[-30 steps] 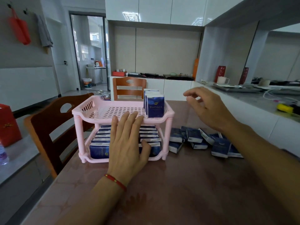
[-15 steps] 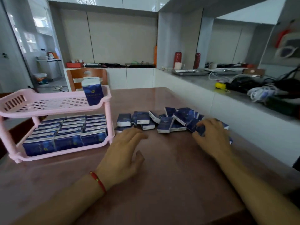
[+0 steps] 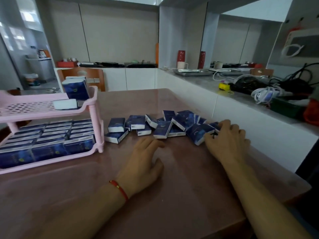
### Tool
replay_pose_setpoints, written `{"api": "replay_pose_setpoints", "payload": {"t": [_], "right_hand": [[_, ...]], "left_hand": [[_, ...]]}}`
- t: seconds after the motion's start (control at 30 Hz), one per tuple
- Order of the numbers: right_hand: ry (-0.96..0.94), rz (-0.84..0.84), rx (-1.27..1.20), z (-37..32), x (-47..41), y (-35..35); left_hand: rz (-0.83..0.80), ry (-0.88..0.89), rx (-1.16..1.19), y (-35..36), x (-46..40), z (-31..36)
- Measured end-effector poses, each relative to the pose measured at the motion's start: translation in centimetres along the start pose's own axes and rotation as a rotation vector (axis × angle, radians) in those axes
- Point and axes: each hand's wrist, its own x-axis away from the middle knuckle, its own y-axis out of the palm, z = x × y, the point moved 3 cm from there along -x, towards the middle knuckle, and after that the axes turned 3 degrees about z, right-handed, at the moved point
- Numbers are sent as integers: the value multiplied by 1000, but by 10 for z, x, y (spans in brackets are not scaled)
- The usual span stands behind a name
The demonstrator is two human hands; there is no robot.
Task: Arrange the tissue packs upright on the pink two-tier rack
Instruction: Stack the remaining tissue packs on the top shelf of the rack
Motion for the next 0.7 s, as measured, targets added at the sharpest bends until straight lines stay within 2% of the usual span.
{"api": "replay_pose_setpoints", "payload": {"t": [0.07,0.13,0.2,0.27,0.33,0.4,0.47,0.53,0.57,0.63,0.7], "right_hand": [[-85,140,-249,-8,3,-10],[-170,149,-598,-19,11,-15],[-231,8,-873,-36,22,-16],[-339,-185,-962,-56,37,-14],[-431,-345,-926,-68,47,-2],[-404,-414,-904,-69,50,8],[-307,-252,-838,-58,37,11],[-230,14,-616,-34,14,10],[-183,57,-493,-23,5,11],[-101,-48,-316,-6,-6,23],[-67,-190,-285,0,-6,36]], "left_hand": [[30,-24,34,-1,1,-3],[68,-29,71,-2,1,-2],[90,-42,127,-3,2,2],[73,-114,251,-2,3,7],[63,-207,448,1,2,9],[85,-303,620,3,1,5],[109,-389,684,6,1,-4],[120,-444,726,8,1,-9],[127,-462,751,10,1,-12],[133,-467,784,10,0,-12],[131,-455,801,8,0,-12]]}}
